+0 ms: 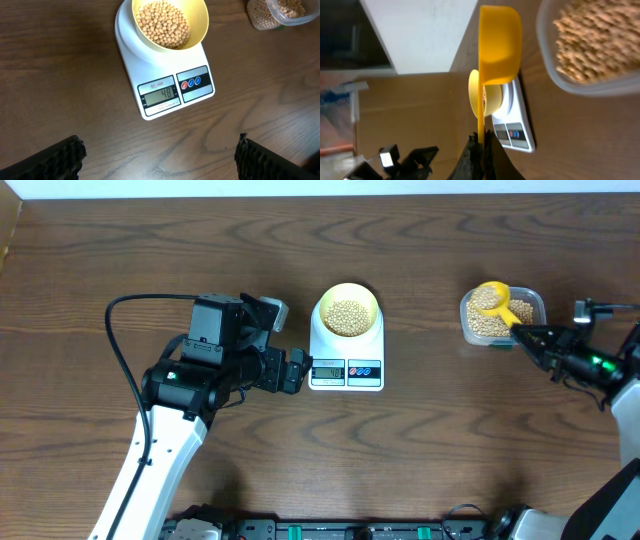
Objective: Scoop item into bowl and weigh 50g on scale
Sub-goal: 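Carry the scoop with the right gripper over the yellow bowl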
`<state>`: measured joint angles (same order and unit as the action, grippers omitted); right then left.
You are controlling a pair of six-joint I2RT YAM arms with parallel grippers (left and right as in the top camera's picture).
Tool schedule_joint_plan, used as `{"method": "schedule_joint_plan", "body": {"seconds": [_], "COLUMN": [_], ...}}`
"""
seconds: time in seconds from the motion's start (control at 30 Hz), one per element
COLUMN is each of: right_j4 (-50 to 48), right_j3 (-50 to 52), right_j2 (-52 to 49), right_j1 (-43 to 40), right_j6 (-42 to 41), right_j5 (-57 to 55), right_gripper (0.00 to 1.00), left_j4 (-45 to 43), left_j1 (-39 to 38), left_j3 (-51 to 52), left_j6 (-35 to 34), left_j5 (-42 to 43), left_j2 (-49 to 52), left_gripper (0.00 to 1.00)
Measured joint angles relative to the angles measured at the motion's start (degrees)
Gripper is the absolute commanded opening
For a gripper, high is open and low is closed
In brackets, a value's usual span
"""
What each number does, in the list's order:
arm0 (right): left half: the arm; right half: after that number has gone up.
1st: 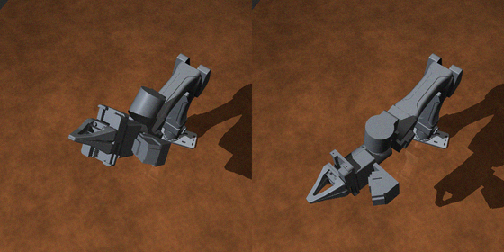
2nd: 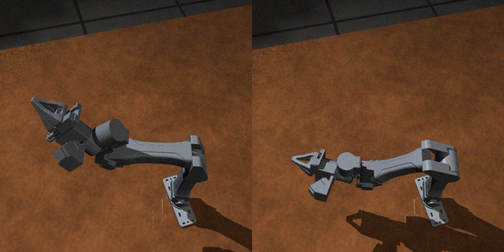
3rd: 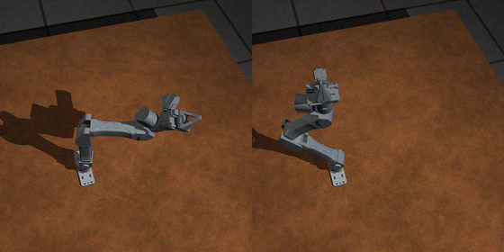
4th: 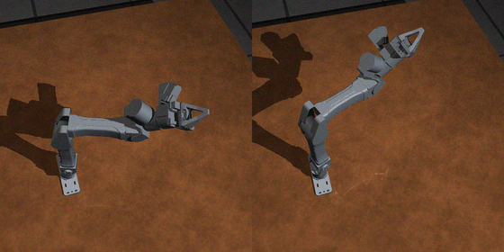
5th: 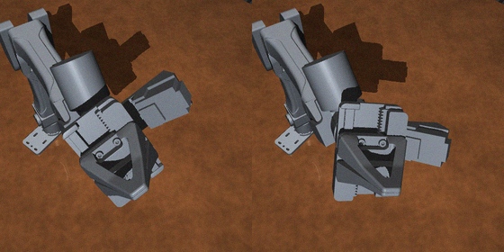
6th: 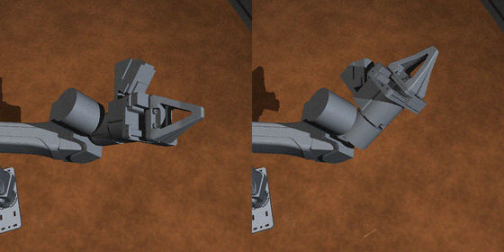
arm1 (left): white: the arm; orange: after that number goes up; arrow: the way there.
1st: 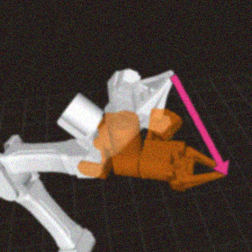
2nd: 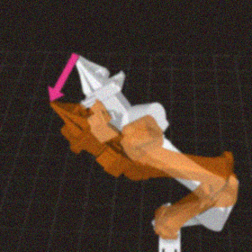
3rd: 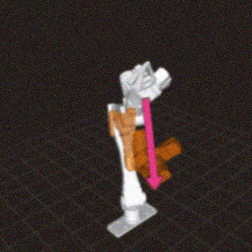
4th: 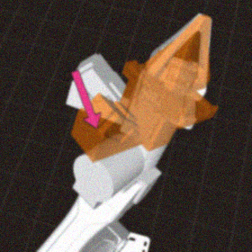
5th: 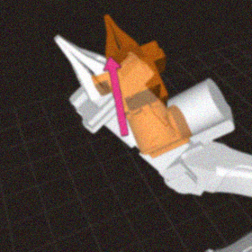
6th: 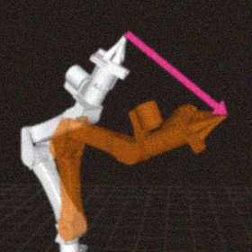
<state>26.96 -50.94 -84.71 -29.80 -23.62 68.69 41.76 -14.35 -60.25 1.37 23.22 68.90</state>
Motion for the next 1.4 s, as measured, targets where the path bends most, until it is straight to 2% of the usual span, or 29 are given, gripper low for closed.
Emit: {"method": "schedule_joint_plan", "body": {"seconds": [0.17, 0.3, 0.63, 0.9, 1.2, 1.4], "right_j4": [-9.3, -18.1, -29.0, -33.7, -34.2, -35.1], "right_j3": [0.1, 0.2, 0.2, 0.2, 0.2, 0.2], "right_j2": [0.0, 0.0, 0.0, 0.0, -0.4, -5.7], "right_j1": [6.7, 12.8, 22.9, 29.9, 36.2, 38.8], "right_j6": [-4.0, -10.9, -25.2, -28.3, -28.5, -28.5], "right_j5": [0.6, -0.1, -6.1, -11.5, -17.6, -19.0], "right_gripper": [0.01, 0.01, 0.01, 0.01, 0.01, 0.01], "left_j4": [0.0, 0.0, 0.0, 0.0, 0.0, 0.0], "left_j1": [0.0, 0.0, 0.0, 0.0, 0.0, 0.0], "left_j3": [0.0, 0.0, 0.0, 0.0, 0.0, 0.0], "left_j6": [0.0, 0.0, 0.0, 0.0, 0.0, 0.0], "left_j5": [0.0, 0.0, 0.0, 0.0, 0.0, 0.0], "left_j2": [0.0, 0.0, 0.0, 0.0, 0.0, 0.0], "left_gripper": [0.98, 0.98, 0.98, 0.98, 0.98, 0.98]}}
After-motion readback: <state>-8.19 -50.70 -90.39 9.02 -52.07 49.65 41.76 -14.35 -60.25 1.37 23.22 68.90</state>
